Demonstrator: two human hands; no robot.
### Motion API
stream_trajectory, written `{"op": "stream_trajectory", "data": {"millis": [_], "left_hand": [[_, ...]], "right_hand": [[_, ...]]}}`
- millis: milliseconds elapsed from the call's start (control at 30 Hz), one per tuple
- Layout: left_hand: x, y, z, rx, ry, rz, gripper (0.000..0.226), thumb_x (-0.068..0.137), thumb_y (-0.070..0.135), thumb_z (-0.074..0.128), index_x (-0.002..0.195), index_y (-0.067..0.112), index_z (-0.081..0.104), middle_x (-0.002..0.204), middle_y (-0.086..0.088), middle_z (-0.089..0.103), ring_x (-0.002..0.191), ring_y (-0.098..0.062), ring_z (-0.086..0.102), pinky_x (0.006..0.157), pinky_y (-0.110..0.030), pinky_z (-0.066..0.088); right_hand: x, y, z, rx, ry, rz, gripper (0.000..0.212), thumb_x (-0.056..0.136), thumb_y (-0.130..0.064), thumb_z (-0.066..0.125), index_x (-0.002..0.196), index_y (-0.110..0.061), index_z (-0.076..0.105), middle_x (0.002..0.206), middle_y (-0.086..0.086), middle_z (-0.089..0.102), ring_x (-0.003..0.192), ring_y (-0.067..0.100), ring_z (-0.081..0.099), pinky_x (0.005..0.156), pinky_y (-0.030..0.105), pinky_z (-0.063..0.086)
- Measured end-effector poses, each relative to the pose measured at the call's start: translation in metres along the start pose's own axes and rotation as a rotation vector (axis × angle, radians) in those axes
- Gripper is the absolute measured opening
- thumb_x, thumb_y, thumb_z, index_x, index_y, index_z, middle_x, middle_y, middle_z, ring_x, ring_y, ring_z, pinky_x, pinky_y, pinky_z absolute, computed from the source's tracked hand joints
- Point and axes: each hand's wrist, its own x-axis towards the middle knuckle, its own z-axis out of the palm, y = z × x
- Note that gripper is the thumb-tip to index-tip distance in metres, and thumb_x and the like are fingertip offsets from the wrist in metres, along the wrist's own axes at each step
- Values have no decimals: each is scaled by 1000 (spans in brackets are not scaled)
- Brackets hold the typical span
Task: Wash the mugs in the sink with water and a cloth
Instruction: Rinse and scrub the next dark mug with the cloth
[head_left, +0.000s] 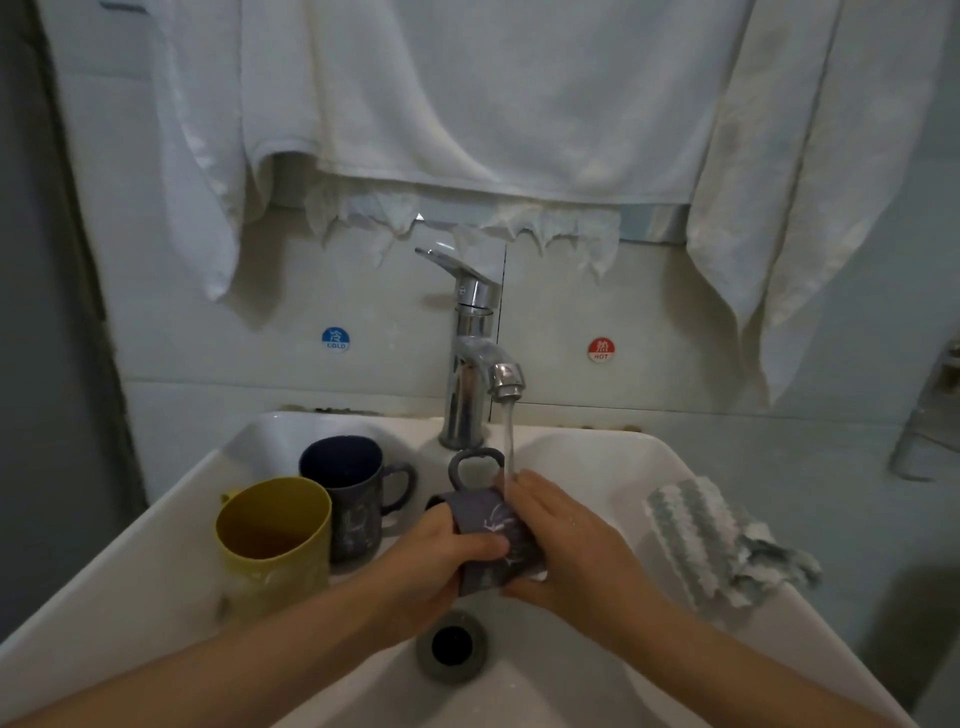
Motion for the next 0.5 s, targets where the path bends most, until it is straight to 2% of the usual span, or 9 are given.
{"op": "stream_trajectory", "data": {"millis": [67,133,200,300,400,500], "left_hand": [[0,-1,0,-3,-3,0,39,81,-6,58,116,9,55,106,-13,67,95,-27,67,77,-34,57],[-1,1,-3,-3,-21,22,38,83,-6,56,118,9,54,109,-13,66,98,-27,66,78,-34,56],[-1,3,-6,12,-44,48,40,84,-4,54,122,9,52,114,-14,64,104,-28,64,81,-34,56],[1,4,-9,22,-48,54,43,81,-4,58,122,8,52,114,-15,64,102,-29,64,76,-32,56],[3,6,-11,47,-77,57,54,73,3,66,124,8,50,117,-17,62,104,-31,63,79,-33,55],[3,9,-13,64,-90,63,56,72,7,69,125,9,50,117,-17,62,104,-30,63,79,-32,55]], "right_hand": [[-1,1,5,-49,20,-6,95,49,-46,84,129,-10,48,123,9,62,111,27,62,90,27,42],[0,-2,7,-24,8,-45,90,56,-40,85,132,-13,45,127,8,60,116,26,58,94,31,44],[3,-2,4,38,2,-80,81,63,-31,84,131,-21,42,131,2,56,118,19,54,96,24,42],[5,-1,-4,197,18,17,63,68,-35,77,121,-30,42,124,-8,53,108,7,52,89,17,46],[4,2,-5,301,20,143,65,66,-37,80,116,-39,37,116,-19,47,102,-1,50,84,21,49],[4,2,-3,308,41,106,63,67,-30,80,113,-39,38,117,-19,46,103,1,50,82,25,51]]}}
